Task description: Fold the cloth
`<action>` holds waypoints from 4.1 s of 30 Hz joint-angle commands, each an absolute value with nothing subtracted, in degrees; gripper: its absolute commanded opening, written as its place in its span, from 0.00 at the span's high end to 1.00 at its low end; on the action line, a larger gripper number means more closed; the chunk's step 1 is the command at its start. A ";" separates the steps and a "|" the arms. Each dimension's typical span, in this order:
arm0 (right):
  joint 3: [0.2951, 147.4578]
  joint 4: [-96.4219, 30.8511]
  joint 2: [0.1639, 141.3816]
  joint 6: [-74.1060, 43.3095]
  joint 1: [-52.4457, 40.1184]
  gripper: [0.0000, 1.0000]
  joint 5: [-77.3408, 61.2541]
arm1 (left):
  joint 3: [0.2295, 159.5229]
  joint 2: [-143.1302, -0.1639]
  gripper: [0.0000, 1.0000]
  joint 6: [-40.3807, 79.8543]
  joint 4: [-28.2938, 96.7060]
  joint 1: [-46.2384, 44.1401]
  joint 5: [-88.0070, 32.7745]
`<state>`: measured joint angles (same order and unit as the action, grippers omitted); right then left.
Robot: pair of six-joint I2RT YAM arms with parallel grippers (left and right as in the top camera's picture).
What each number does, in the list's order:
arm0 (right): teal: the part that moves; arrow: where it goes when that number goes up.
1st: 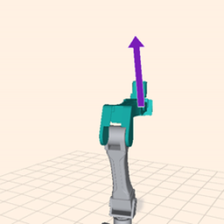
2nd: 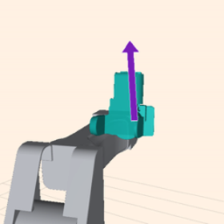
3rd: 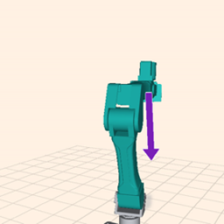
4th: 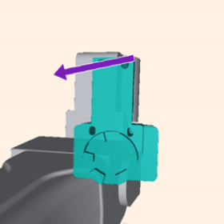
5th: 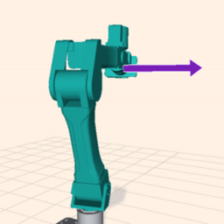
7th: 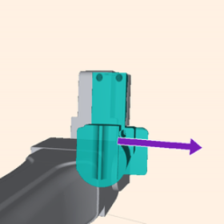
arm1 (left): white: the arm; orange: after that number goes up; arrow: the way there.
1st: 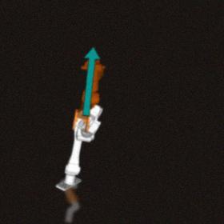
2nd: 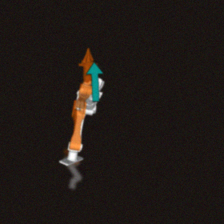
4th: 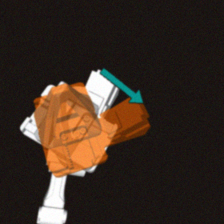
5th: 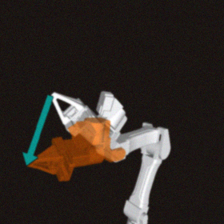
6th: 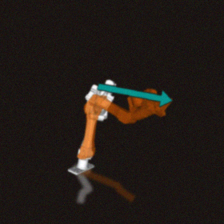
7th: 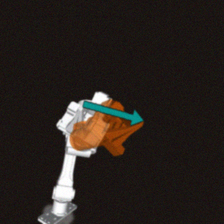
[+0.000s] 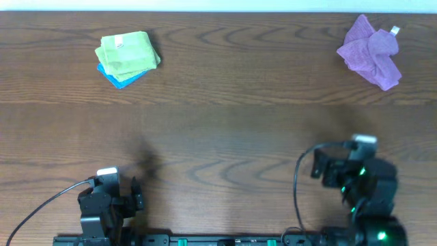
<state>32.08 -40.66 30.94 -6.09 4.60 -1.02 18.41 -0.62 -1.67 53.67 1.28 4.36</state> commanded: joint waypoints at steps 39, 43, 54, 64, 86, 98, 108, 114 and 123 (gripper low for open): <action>99.59 -37.34 115.00 -9.17 14.83 0.05 7.31 | 17.41 -0.21 0.05 -1.69 56.47 1.26 5.54; 99.59 -30.98 117.71 -9.96 15.66 0.09 7.57 | 17.41 -0.21 0.05 -1.69 56.47 1.26 5.54; 99.59 -23.29 122.98 -19.03 19.94 0.14 7.03 | 17.41 -0.21 0.05 -1.69 56.47 1.26 5.54; 99.59 -19.59 127.66 -23.33 20.45 0.17 2.55 | 17.41 -0.21 0.05 -1.69 56.47 1.26 5.54; 99.85 -17.85 123.48 -17.76 19.18 0.99 -1.98 | 17.41 -0.21 0.05 -1.69 56.47 1.26 5.54; 99.85 -40.53 108.25 -3.81 13.19 0.99 -2.00 | 17.41 -0.21 0.04 -1.69 56.47 1.26 5.54; 99.85 -57.69 98.02 3.57 1.43 0.99 -2.00 | 17.41 -0.21 0.05 -1.69 56.47 1.26 5.54; 99.85 -61.17 93.58 3.51 -8.21 0.99 -4.43 | 17.41 -0.21 0.05 -1.69 56.47 1.26 5.54; 99.85 -63.88 89.93 1.45 -26.06 0.99 -12.91 | 17.41 -0.21 0.05 -1.69 56.47 1.26 5.54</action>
<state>99.09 -63.20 91.22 2.31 -21.45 -8.38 18.41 -0.58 -1.50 53.69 1.28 4.51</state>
